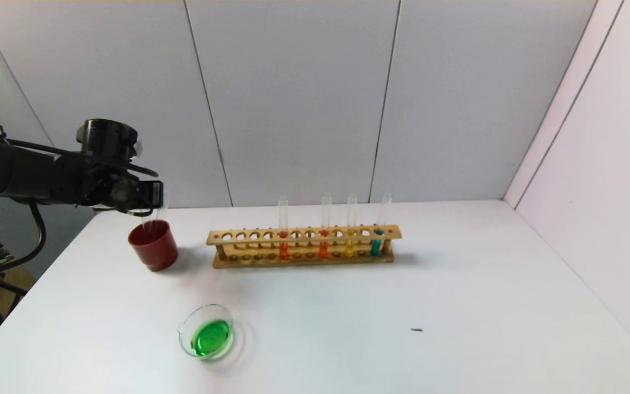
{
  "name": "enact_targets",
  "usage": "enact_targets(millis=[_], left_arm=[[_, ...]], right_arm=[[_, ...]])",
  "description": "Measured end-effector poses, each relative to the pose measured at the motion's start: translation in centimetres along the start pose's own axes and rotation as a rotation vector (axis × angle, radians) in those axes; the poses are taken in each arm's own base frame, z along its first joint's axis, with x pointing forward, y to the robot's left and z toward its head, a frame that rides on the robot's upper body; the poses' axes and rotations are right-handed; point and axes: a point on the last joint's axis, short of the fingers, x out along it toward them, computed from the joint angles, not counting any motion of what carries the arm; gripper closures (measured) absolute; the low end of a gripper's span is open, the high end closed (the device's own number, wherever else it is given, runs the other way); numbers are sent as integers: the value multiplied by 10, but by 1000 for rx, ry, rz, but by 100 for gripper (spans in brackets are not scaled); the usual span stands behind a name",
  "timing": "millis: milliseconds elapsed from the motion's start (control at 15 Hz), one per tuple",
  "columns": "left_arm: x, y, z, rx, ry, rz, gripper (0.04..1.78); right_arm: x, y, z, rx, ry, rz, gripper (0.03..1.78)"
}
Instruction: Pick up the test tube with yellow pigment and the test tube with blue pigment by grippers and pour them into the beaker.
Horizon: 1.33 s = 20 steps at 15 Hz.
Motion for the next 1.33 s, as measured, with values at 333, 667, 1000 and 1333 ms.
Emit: enact_targets(millis=[333,667,1000,1333], left_arm=[[-9,2,-6,4,-12,-1,90],[-35,7,0,6,-47,-4,21],[-95,20,6,8,-131,-35,7],[-188,40,-17,56,-215,-141,7]], right_arm=[[0,0,0,0,0,0,7],[0,0,0,0,0,0,7],[0,0,0,0,0,0,7],[0,0,0,0,0,0,7]])
